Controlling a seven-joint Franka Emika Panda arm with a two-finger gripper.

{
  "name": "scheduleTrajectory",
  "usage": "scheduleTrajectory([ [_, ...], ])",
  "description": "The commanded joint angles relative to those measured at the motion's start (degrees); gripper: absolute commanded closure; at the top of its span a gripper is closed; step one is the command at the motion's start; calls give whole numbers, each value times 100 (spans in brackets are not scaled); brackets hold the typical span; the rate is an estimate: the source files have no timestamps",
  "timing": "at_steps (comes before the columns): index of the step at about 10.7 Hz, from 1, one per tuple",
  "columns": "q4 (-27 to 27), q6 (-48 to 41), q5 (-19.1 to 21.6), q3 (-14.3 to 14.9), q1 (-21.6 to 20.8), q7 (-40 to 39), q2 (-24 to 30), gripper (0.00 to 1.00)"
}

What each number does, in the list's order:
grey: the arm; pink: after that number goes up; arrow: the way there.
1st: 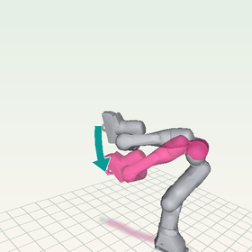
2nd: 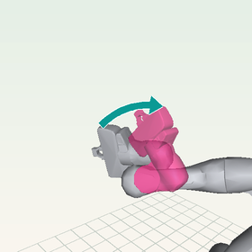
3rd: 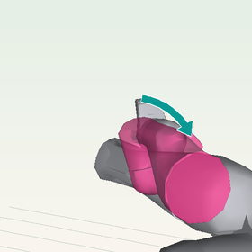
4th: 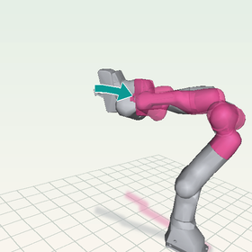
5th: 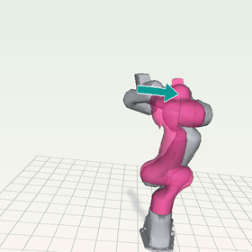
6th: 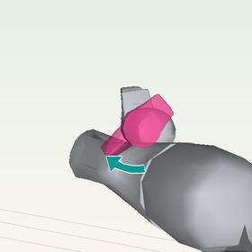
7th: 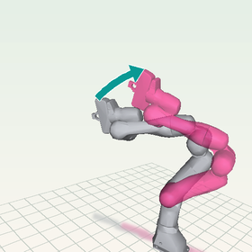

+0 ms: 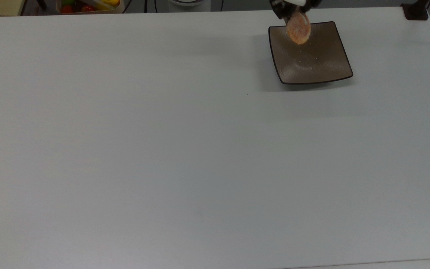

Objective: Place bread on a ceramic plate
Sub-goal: 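Carry the bread roll over the dark brown square plate, then lower the bread roll onto the plate and open the gripper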

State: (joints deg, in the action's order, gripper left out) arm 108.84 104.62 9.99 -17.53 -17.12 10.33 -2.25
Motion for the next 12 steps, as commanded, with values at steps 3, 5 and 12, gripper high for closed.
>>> scheduleTrajectory([
  [3, 489, 1279, -154, -66, -492, 610, -749, 58],
  [5, 489, 1446, -261, -66, -529, 698, -1013, 53],
  [12, 349, 1474, -472, -66, -494, 724, -893, 0],
])
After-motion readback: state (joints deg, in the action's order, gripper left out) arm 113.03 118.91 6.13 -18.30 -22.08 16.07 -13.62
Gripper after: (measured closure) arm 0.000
